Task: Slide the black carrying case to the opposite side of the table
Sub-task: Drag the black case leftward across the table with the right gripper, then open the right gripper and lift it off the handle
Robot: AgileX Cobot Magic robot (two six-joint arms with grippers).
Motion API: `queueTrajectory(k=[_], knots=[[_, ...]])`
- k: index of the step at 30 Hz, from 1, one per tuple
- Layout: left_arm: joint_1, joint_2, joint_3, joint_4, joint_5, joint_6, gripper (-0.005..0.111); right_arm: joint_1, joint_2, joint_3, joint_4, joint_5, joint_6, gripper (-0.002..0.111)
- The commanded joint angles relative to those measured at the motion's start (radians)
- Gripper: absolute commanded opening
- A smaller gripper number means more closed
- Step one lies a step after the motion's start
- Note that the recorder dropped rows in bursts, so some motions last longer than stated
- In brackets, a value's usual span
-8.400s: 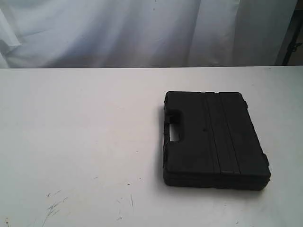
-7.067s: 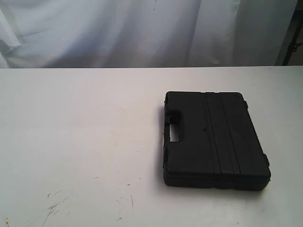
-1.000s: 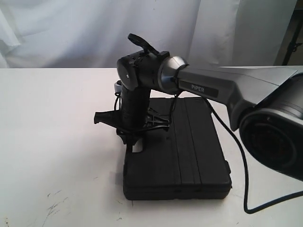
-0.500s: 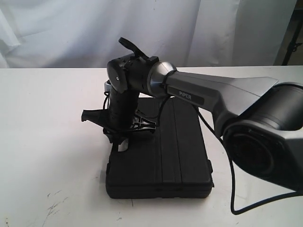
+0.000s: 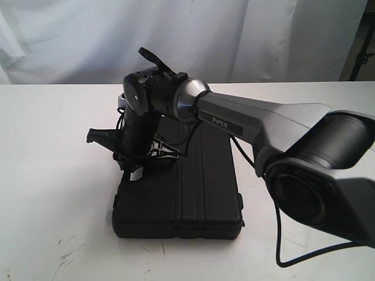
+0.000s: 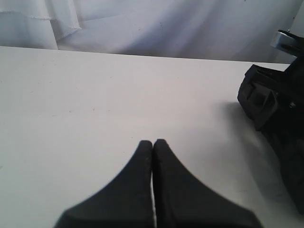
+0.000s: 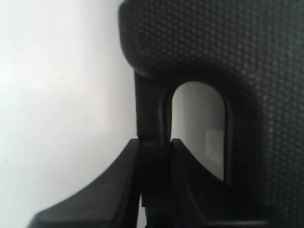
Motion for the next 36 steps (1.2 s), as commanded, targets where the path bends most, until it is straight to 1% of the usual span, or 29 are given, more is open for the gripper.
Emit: queueTrajectory(k=[1,6,14,15,17,22,23,25,30,32,33,35,36], knots=[[0.002,-0.004,0.004,-0.002,-0.014,-0.001,0.0,0.004,-0.02,-0.02,0.026,-0.096,-0.004,0.0],[0.002,-0.004,0.004,-0.002,-0.014,-0.001,0.0,0.008,-0.02,-0.02,0.044,-0.136,-0.002,0.0],[0.002,-0.004,0.004,-0.002,-0.014,-0.001,0.0,0.008,-0.02,-0.02,0.028,-0.13,0.0,0.001],[0.002,-0.004,0.004,-0.002,-0.014,-0.001,0.0,0.008,-0.02,-0.02,0.019,-0.121,0.0,0.002],[0.002,-0.004,0.004,-0.002,-0.014,-0.001,0.0,0.008,-0.02,-0.02,-0.008,-0.091,0.0,0.01],[0.002,-0.004,0.004,-0.002,-0.014,-0.001,0.0,0.008,-0.02,-0.02,-0.01,-0.089,0.0,0.024],[0.002,-0.004,0.004,-0.002,-0.014,-0.001,0.0,0.008,-0.02,-0.02,-0.01,-0.085,0.0,0.029],[0.002,-0.004,0.004,-0.002,-0.014,-0.001,0.0,0.008,-0.02,-0.02,-0.01,-0.083,0.0,0.032],[0.002,-0.004,0.004,-0.002,-0.014,-0.001,0.0,-0.008,-0.055,-0.02,-0.01,-0.078,-0.03,0.032],[0.002,-0.004,0.004,-0.002,-0.014,-0.001,0.0,-0.031,-0.104,-0.02,0.004,-0.05,-0.105,0.031],[0.002,-0.004,0.004,-0.002,-0.014,-0.001,0.0,-0.039,-0.124,-0.02,0.004,-0.041,-0.146,0.028],[0.002,-0.004,0.004,-0.002,-0.014,-0.001,0.0,-0.045,-0.162,-0.02,-0.013,-0.024,-0.227,0.014],[0.002,-0.004,0.004,-0.002,-0.014,-0.001,0.0,-0.047,-0.182,-0.02,-0.038,-0.024,-0.288,0.005]])
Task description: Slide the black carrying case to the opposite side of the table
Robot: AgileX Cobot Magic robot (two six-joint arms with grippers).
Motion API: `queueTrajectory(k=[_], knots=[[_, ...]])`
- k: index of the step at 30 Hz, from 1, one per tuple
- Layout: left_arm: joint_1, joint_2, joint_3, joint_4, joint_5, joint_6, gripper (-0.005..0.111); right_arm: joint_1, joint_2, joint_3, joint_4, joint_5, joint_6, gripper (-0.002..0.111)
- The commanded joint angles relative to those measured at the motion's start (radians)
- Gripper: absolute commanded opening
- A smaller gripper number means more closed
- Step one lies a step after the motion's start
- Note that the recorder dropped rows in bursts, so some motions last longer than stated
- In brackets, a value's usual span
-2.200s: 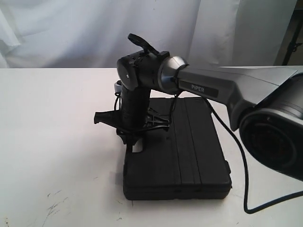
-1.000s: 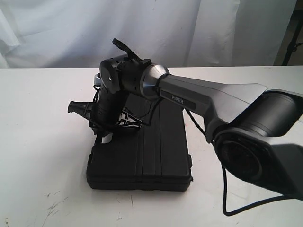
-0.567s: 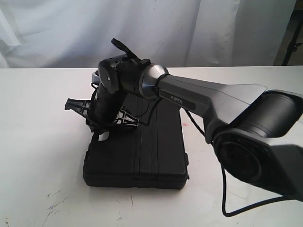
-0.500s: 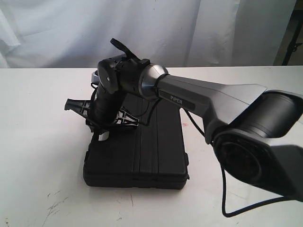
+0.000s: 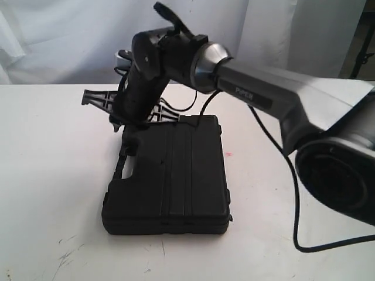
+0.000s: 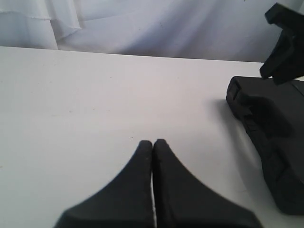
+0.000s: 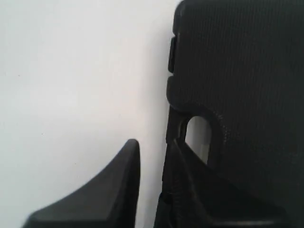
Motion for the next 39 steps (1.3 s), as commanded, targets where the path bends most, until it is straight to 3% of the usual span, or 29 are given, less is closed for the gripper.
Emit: queueTrajectory(k=[1,9,26,39], knots=[[0.002,-0.004,0.004,-0.002,-0.014,-0.001,0.0,-0.012,-0.077,-0.009,-0.079,0.021,-0.158,0.0],[0.002,-0.004,0.004,-0.002,-0.014,-0.001,0.0,0.047,-0.175,-0.009,-0.303,0.005,-0.235,0.0],[0.002,-0.004,0.004,-0.002,-0.014,-0.001,0.0,0.063,-0.243,0.027,-0.294,-0.016,-0.26,0.0],[0.002,-0.004,0.004,-0.002,-0.014,-0.001,0.0,0.037,-0.613,0.774,-0.304,-0.645,-0.26,0.0]])
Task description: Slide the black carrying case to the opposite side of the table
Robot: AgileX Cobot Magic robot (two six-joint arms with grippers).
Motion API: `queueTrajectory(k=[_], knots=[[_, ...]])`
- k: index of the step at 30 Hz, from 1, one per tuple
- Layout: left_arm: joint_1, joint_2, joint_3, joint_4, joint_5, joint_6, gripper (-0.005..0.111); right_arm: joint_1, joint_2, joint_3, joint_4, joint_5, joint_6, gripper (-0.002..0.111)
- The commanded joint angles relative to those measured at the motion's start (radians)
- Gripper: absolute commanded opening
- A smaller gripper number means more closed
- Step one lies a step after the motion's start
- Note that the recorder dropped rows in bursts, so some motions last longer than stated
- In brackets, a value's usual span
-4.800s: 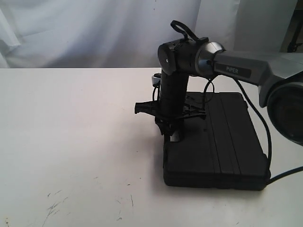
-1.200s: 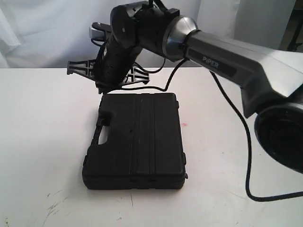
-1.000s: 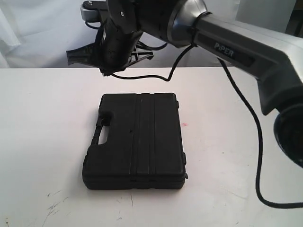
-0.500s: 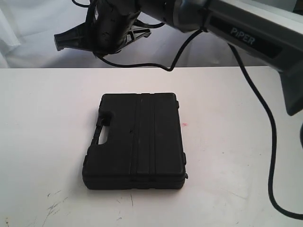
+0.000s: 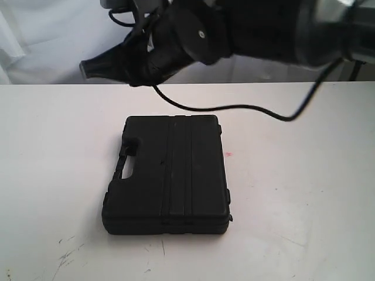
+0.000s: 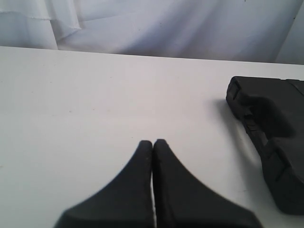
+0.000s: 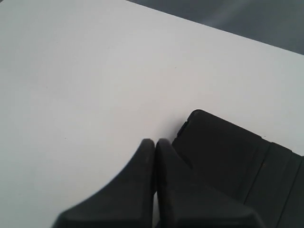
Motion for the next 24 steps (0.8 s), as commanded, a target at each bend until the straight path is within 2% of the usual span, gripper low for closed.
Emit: queueTrajectory(k=[1,6,10,20,24], knots=[[0.002,-0.004,0.004,-0.002,-0.014,-0.001,0.0,-0.025,-0.135,0.247,-0.023,-0.221,-0.01,0.0],[0.002,-0.004,0.004,-0.002,-0.014,-0.001,0.0,-0.049,-0.274,0.44,-0.121,-0.377,-0.01,0.0],[0.002,-0.004,0.004,-0.002,-0.014,-0.001,0.0,-0.083,-0.385,0.544,-0.19,-0.39,-0.018,0.0],[0.002,-0.004,0.004,-0.002,-0.014,-0.001,0.0,-0.194,-0.593,0.731,-0.19,-0.399,-0.018,0.0],[0.002,-0.004,0.004,-0.002,-0.014,-0.001,0.0,-0.246,-0.68,0.817,-0.19,-0.47,-0.018,0.0]])
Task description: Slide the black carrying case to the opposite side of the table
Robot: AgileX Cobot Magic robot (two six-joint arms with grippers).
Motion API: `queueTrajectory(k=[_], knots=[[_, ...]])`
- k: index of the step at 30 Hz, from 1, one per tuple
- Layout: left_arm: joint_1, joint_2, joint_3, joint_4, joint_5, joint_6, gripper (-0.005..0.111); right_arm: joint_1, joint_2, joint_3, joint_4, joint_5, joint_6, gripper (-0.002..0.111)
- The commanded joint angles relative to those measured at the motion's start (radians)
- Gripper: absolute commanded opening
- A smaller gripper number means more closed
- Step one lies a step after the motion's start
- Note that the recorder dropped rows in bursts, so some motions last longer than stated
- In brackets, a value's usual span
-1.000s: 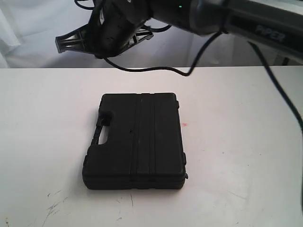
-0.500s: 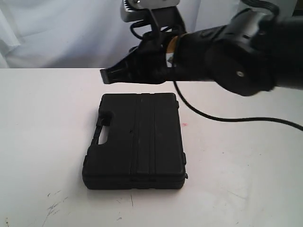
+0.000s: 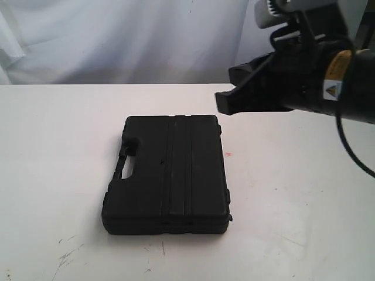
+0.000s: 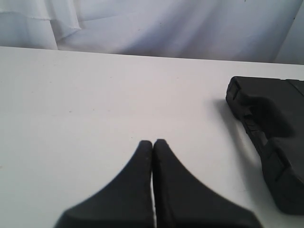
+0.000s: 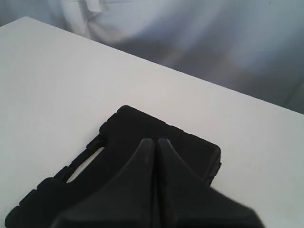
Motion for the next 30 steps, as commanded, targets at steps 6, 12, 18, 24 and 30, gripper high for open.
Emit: queueTrajectory(k=[6,12,18,24,30], knots=[[0.002,-0.004,0.004,-0.002,-0.014,-0.001,0.0,-0.163,-0.232,0.199,-0.013,-0.16,-0.009,0.0],[0.002,-0.004,0.004,-0.002,-0.014,-0.001,0.0,-0.275,-0.374,0.306,-0.006,-0.158,-0.009,0.0],[0.002,-0.004,0.004,-0.002,-0.014,-0.001,0.0,-0.391,-0.55,0.409,0.049,-0.153,-0.009,0.0],[0.002,-0.004,0.004,-0.002,-0.014,-0.001,0.0,-0.493,-0.657,0.453,0.049,-0.148,-0.001,0.0],[0.002,-0.004,0.004,-0.002,-0.014,-0.001,0.0,-0.538,-0.683,0.453,0.049,-0.15,-0.001,0.0]])
